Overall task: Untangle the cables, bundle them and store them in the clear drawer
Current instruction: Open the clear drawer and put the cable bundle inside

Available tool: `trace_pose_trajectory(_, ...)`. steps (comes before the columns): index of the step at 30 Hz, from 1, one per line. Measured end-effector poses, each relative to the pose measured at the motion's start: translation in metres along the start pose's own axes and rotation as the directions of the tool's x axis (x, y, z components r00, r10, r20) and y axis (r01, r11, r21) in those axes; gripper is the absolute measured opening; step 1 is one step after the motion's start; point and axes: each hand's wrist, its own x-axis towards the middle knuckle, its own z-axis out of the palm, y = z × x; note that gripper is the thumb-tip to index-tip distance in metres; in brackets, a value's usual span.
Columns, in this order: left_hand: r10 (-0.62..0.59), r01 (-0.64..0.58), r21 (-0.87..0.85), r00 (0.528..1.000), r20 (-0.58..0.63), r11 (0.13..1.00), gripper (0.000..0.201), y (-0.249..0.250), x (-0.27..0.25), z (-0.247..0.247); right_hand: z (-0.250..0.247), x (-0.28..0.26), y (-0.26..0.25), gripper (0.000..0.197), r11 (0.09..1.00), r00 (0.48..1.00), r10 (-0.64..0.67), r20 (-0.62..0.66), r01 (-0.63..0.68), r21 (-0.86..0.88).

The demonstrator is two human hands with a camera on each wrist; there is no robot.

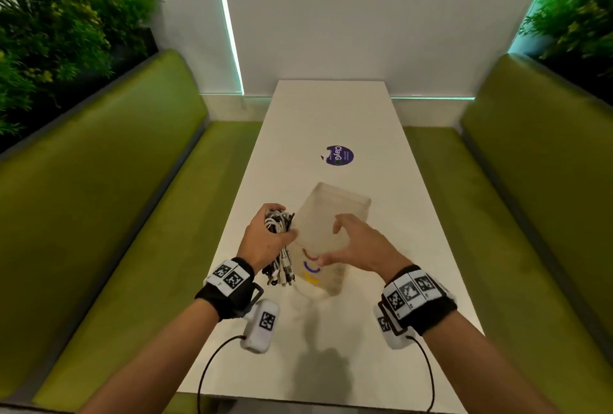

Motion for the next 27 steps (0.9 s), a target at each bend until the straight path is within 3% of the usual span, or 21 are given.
trace_pose_trajectory(3, -0.040, 0.040, 0.028, 0.999, -0.020, 0.999, 0.042, -0.003, -0.005, 0.000, 0.013, -0.009, 0.009, 0.065, 0.992, 0.997, -0.072, 0.037, 0.075, -0.098)
trace_pose_trajectory(8, -0.092, 0.087, 0.105, 0.995, 0.039, 0.991, 0.046, -0.004, -0.014, 0.000, 0.000, -0.026, 0.026, 0.075, 0.990, 0.985, -0.119, 0.123, 0.108, 0.088)
trace_pose_trajectory(13, -0.132, 0.111, 0.162, 0.983, 0.125, 0.981, 0.049, -0.005, -0.028, 0.006, 0.005, -0.038, 0.027, 0.070, 0.983, 0.975, -0.174, 0.138, 0.164, 0.082)
trace_pose_trajectory(15, -0.153, 0.134, 0.146, 0.981, 0.123, 0.980, 0.052, -0.007, -0.029, 0.006, 0.010, -0.051, 0.028, 0.062, 0.982, 0.983, -0.178, 0.047, 0.174, 0.080)
trace_pose_trajectory(16, -0.166, 0.148, 0.138, 0.978, 0.124, 0.979, 0.053, -0.008, -0.029, 0.005, 0.014, -0.059, 0.029, 0.055, 0.980, 0.981, -0.177, -0.074, 0.183, 0.083)
trace_pose_trajectory(18, -0.186, 0.170, 0.119, 0.973, 0.137, 0.978, 0.054, -0.008, -0.030, 0.005, 0.030, -0.078, 0.032, 0.031, 0.964, 0.915, -0.182, -0.360, 0.238, 0.117)
trace_pose_trajectory(19, -0.195, 0.182, 0.102, 0.971, 0.140, 0.978, 0.057, -0.008, -0.031, 0.003, 0.040, -0.086, 0.031, 0.019, 0.961, 0.898, -0.181, -0.401, 0.247, 0.121)
trace_pose_trajectory(20, -0.204, 0.193, 0.085, 0.968, 0.145, 0.977, 0.062, -0.009, -0.030, 0.004, 0.050, -0.092, 0.031, 0.015, 0.965, 0.917, -0.176, -0.357, 0.233, 0.123)
trace_pose_trajectory(22, -0.222, 0.214, 0.068, 0.963, 0.156, 0.975, 0.072, -0.011, -0.028, 0.005, 0.071, -0.094, 0.030, 0.025, 0.992, 0.992, -0.116, -0.040, 0.118, 0.045)
trace_pose_trajectory(24, -0.225, 0.218, 0.063, 0.961, 0.158, 0.974, 0.069, -0.010, -0.029, 0.005, 0.092, -0.086, 0.032, 0.043, 0.994, 0.974, -0.007, 0.225, 0.032, -0.105)
trace_pose_trajectory(27, -0.230, 0.223, 0.056, 0.960, 0.160, 0.973, 0.063, -0.006, -0.032, 0.003, 0.113, -0.071, 0.030, 0.063, 0.978, 0.941, 0.095, 0.323, -0.027, -0.209)
